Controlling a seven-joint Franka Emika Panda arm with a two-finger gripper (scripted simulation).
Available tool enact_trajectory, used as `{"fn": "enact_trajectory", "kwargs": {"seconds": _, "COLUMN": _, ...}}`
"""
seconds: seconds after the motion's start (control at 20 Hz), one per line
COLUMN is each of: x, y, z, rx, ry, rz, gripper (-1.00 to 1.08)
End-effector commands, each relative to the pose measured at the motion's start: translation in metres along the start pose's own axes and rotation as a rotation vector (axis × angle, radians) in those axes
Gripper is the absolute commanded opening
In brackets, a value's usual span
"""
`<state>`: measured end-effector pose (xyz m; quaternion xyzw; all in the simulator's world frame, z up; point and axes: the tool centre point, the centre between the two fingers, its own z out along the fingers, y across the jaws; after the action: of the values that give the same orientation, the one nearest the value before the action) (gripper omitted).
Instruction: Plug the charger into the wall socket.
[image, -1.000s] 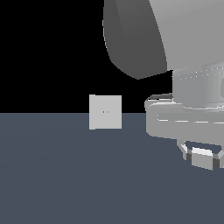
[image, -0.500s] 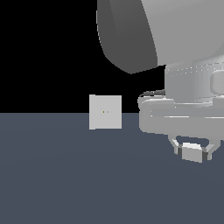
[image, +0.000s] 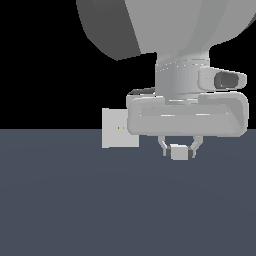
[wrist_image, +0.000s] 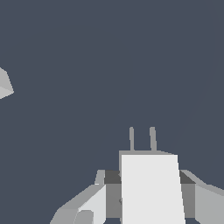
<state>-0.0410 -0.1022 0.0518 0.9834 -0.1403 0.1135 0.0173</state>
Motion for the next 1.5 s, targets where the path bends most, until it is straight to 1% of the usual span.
{"fn": "enact_trajectory", "kwargs": {"seconds": 0.0, "x": 0.003, "y": -0.023, "z": -0.011, "rx": 0.023, "ry": 0.001, "rz": -0.105, "gripper": -1.00}}
{"fn": "enact_trajectory", "kwargs": {"seconds": 0.15, "x": 0.003, "y": -0.048, "z": -0.023, "rx": 0.050, "ry": 0.002, "rz": -0.220, "gripper": -1.00}}
{"fn": "enact_trajectory", "kwargs": {"seconds": 0.3, "x": 0.000, "y": -0.068, "z": -0.033, "rx": 0.071, "ry": 0.001, "rz": -0.310, "gripper": -1.00}}
{"fn": "enact_trajectory", "kwargs": {"seconds": 0.6, "x": -0.006, "y": -0.094, "z": -0.046, "rx": 0.100, "ry": 0.000, "rz": -0.430, "gripper": -1.00}}
{"fn": "enact_trajectory", "kwargs": {"seconds": 0.9, "x": -0.010, "y": -0.103, "z": -0.052, "rx": 0.113, "ry": -0.001, "rz": -0.478, "gripper": -1.00}}
{"fn": "enact_trajectory", "kwargs": {"seconds": 1.45, "x": -0.007, "y": -0.106, "z": -0.051, "rx": 0.113, "ry": -0.002, "rz": -0.478, "gripper": -1.00}}
